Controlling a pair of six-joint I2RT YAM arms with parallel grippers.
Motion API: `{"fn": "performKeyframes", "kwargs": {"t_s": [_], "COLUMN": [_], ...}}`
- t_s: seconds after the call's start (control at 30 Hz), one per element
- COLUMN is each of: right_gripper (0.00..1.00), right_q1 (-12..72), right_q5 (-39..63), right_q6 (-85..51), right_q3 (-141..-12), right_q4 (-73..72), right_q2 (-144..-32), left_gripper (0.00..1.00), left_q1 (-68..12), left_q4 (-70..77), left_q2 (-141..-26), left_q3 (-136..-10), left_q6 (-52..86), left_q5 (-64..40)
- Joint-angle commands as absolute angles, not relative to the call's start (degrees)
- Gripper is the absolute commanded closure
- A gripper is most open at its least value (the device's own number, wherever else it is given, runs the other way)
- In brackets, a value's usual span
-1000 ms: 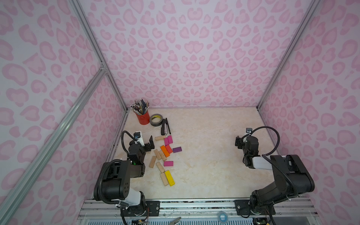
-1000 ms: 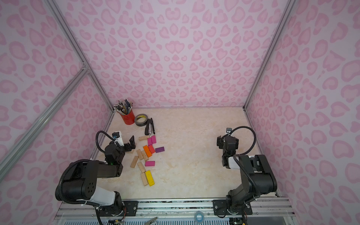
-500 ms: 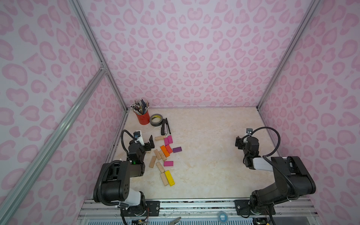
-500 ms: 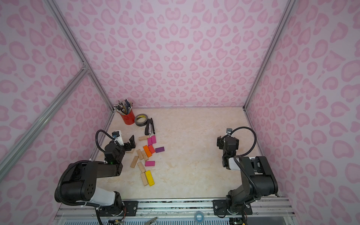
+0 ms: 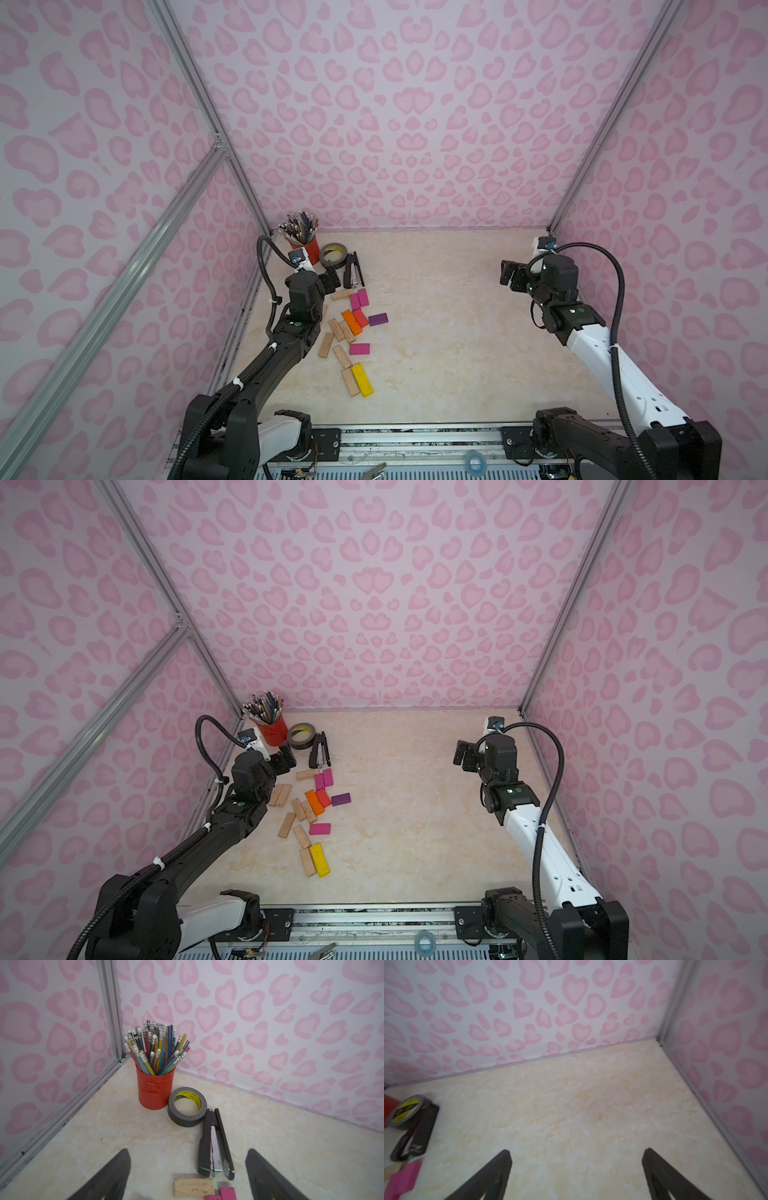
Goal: Assemble the letter k with building blocks
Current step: Pick up the building block from the center of the board.
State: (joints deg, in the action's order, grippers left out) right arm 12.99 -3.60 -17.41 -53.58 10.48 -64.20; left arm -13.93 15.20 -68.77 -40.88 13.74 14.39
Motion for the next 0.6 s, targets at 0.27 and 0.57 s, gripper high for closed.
{"fn": "performKeyframes", "kwargs": {"t_s": [0.27,0.57], "right_gripper": [0.07,0.07], "right_q1": [39.62,51.27], "right_q5": [6.0,0.24], "right_q6": [-25.79,-28.73], "right_q3": [-72.36,-75.39], "right_q4": [38.96,38.53], "right_q2": [-77.43,-85.02], "left_gripper": [0.41,0.5], "left_q1": [-15.32,-13.8], "left_q4": [-21.92,-26.7], "left_q2": [-76.6,-79.06], "left_q3": [-51.94,-44.84], "left_q6": [29.34,29.61], "left_q5": [11.78,10.58]}}
